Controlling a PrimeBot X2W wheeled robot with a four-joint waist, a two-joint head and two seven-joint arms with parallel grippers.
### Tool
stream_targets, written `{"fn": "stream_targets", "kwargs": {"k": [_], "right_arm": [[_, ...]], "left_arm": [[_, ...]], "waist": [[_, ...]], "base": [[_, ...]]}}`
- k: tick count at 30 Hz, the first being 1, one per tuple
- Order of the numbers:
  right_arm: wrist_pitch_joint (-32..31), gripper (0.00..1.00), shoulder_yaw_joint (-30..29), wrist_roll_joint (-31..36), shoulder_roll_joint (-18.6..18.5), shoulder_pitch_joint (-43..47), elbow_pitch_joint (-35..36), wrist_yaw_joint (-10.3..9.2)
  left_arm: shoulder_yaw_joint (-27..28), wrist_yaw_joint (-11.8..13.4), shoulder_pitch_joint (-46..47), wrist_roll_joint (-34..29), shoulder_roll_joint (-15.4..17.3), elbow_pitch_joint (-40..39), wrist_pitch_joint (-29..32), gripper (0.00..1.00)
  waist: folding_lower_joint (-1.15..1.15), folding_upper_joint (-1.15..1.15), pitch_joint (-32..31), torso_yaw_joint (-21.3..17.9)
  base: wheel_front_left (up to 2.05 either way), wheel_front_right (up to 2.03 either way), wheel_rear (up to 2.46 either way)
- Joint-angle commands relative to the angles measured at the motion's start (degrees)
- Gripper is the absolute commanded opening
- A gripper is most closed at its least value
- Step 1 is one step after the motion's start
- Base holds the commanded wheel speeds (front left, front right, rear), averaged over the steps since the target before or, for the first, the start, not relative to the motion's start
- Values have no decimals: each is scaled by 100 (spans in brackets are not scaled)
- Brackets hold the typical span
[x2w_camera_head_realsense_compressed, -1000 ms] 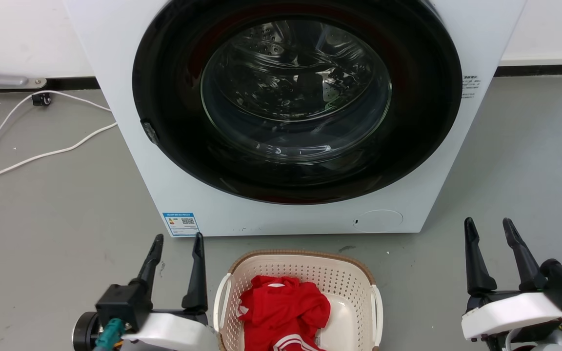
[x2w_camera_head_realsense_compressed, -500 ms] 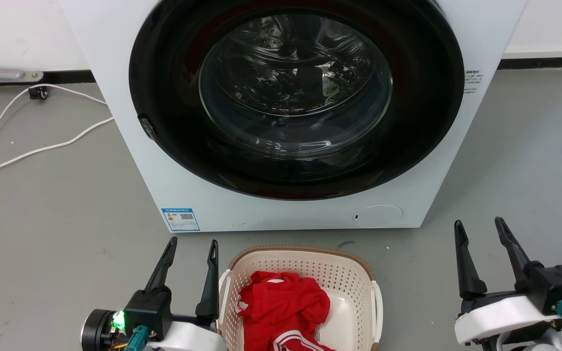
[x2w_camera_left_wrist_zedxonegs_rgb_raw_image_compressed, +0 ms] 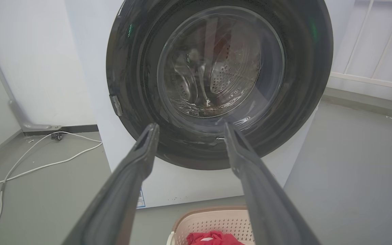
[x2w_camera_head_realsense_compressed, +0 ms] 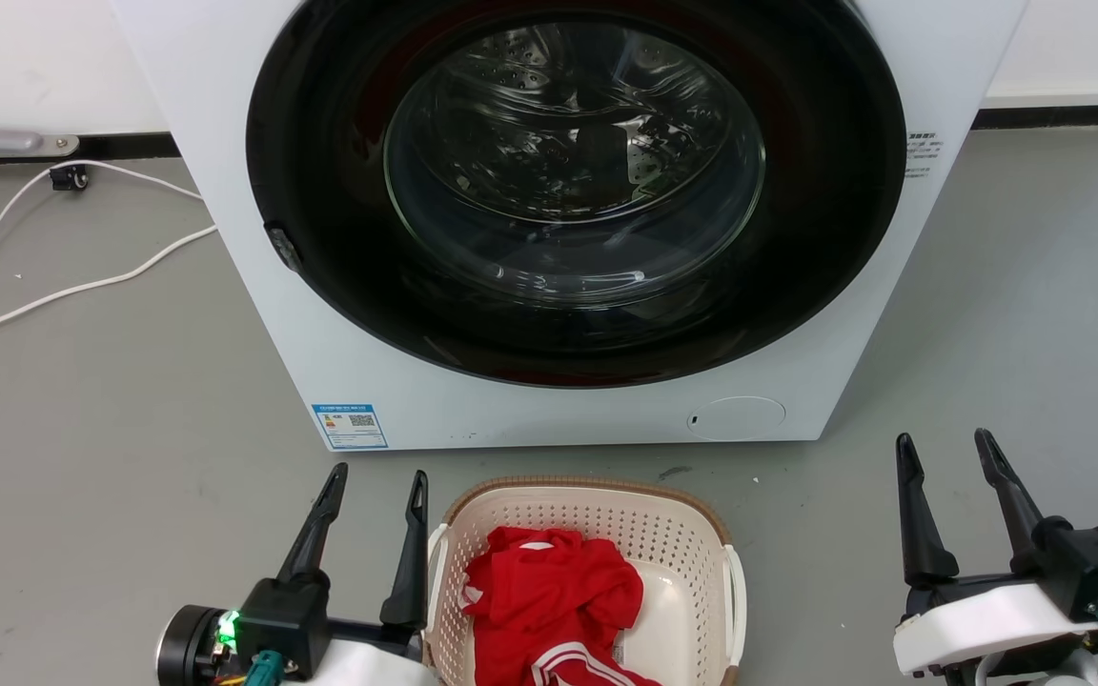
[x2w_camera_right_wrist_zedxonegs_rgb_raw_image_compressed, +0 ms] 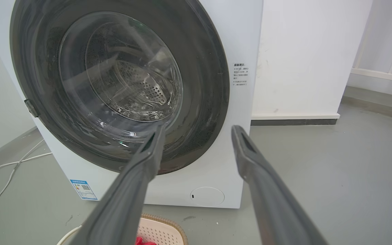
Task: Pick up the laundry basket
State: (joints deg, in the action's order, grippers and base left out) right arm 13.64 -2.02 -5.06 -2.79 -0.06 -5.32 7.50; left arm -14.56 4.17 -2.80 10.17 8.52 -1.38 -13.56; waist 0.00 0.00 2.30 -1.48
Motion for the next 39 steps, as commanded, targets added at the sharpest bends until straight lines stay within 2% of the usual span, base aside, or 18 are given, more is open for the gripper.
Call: {"fn": "stream_targets", "kwargs": {"k": [1, 14, 22, 39], "right_arm": [[43, 100, -2, 46, -17, -30, -10, -2], [161, 100, 84, 378, -16, -32, 3, -3], [159, 100, 119, 288, -15, 11, -63, -2], [159, 100, 133, 233, -15, 52, -96, -3]], "left_arm": [[22, -50, -52, -164, -33, -4, -56, 100], [527, -449, -208, -467, -391, 50, -176, 100], [770, -701, -250, -548, -523, 164, -166, 100], [777, -798, -279, -478, -565, 323, -166, 100]], "waist": [[0, 0, 2, -7], [0, 0, 20, -17], [0, 0, -44, 0], [0, 0, -110, 13]], "base": [[0, 0, 0], [0, 0, 0], [0, 0, 0], [0, 0, 0]]}}
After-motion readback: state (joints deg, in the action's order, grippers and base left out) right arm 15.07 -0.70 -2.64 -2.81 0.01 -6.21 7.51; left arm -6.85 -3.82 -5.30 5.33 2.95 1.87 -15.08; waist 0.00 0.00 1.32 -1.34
